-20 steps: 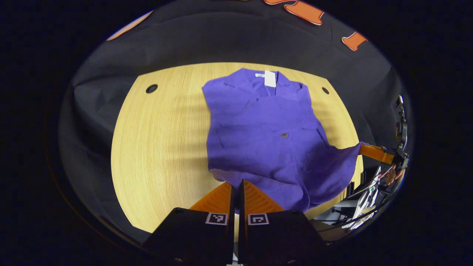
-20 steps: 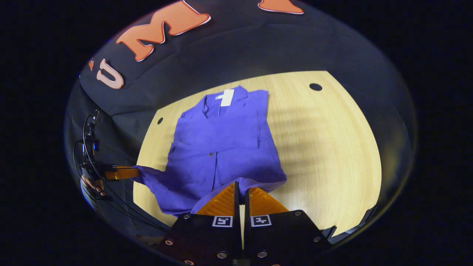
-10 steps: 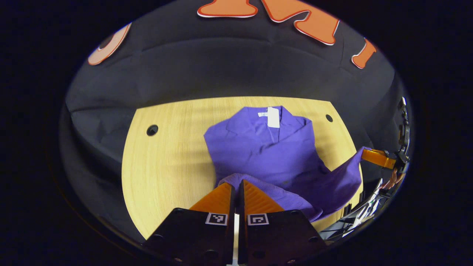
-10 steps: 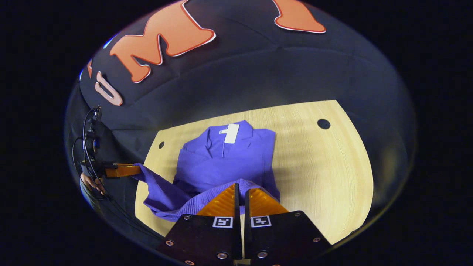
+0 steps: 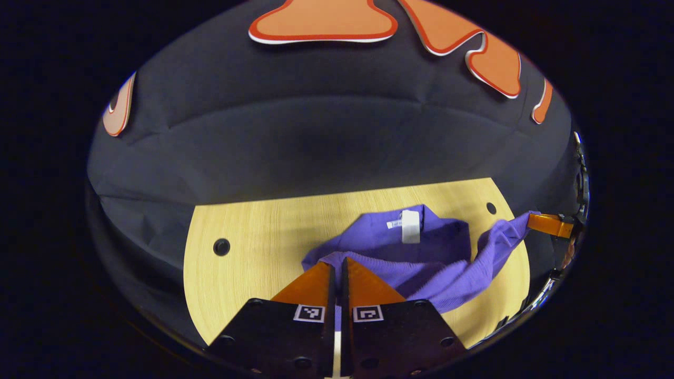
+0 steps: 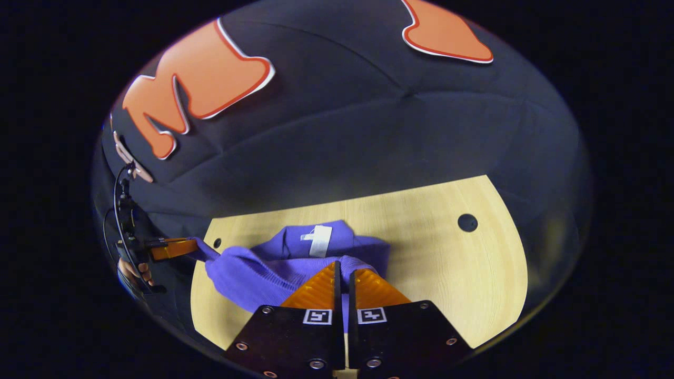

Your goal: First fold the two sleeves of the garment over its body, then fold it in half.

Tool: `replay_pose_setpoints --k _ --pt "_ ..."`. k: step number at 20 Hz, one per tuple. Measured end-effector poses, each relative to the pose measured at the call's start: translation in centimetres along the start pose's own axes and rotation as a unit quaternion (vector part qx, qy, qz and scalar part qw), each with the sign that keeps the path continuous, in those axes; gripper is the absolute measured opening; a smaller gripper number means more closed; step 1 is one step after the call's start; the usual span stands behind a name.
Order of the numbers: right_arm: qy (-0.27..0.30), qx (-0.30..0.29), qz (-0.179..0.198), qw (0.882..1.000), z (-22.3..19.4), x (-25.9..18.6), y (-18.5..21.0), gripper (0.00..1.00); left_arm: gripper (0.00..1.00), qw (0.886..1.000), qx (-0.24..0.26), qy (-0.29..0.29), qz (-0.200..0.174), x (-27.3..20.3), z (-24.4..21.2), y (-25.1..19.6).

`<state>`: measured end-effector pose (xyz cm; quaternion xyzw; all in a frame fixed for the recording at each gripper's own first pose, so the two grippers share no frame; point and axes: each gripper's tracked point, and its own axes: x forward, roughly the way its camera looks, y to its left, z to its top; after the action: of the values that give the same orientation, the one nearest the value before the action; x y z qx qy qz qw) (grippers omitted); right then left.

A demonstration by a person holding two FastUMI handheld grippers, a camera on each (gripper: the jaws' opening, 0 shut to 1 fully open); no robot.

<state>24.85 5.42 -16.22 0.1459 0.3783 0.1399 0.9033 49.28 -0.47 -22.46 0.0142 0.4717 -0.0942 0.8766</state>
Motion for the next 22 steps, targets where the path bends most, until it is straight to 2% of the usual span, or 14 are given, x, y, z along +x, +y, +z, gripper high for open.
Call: replay_pose_setpoints --k 2,3,4,5,6,7,8,9,10,11,13,15,18,22 --pt "-0.027 0.013 0.013 0.999 1.4 0.6 0.4 0.04 0.07 0.998 0.008 -0.045 0.038 0.6 1.9 1.3" --pt "-0.036 0.018 0.013 0.999 1.9 0.5 0.3 0.11 0.09 0.997 0.007 -0.065 0.047 0.2 2.7 1.7" --pt "-0.045 0.014 0.016 0.999 2.2 0.6 0.6 0.15 0.18 0.995 0.004 -0.088 0.053 -0.1 3.7 2.1" --pt "-0.053 0.005 0.012 0.999 2.3 0.6 0.3 0.25 0.28 0.993 0.0 -0.107 0.058 -0.8 4.5 2.3" --pt "-0.058 -0.006 0.012 0.998 2.4 0.5 0.2 0.31 0.43 0.99 -0.005 -0.124 0.064 -1.5 4.7 2.7" --pt "-0.06 -0.015 0.012 0.998 2.3 0.2 0.3 0.41 0.49 0.989 -0.007 -0.13 0.062 -2.0 4.8 2.6" --pt "-0.062 -0.024 0.012 0.998 2.2 -0.3 0.5 0.35 0.54 0.989 -0.011 -0.137 0.063 -3.0 4.7 2.5" --pt "-0.067 -0.033 0.01 0.997 2.0 -1.1 0.9 0.56 0.62 0.988 -0.013 -0.141 0.061 -3.7 4.7 2.7" --pt "-0.074 -0.044 0.008 0.996 2.1 -1.8 1.0 0.6 0.69 0.986 -0.015 -0.149 0.068 -4.6 4.8 3.1" --pt "-0.082 -0.054 0.005 0.995 2.1 -2.6 1.1 0.69 0.69 0.985 -0.016 -0.158 0.072 -5.6 4.8 3.6" --pt "-0.1 -0.072 -0.002 0.992 2.4 -4.0 1.5 0.83 0.8 0.98 -0.016 -0.18 0.082 -7.7 4.9 4.3" --pt "-0.115 -0.082 -0.006 0.99 2.7 -5.6 2.1 0.92 0.82 0.975 -0.012 -0.201 0.094 -9.9 4.8 4.7" --pt "-0.143 -0.089 -0.005 0.986 3.2 -8.6 3.2 0.95 0.88 0.968 -0.017 -0.232 0.099 -13.5 4.4 5.1" --pt "-0.201 -0.104 -0.022 0.974 4.4 -13.5 3.9 0.95 0.89 0.956 -0.032 -0.274 0.101 -18.6 4.0 4.8"
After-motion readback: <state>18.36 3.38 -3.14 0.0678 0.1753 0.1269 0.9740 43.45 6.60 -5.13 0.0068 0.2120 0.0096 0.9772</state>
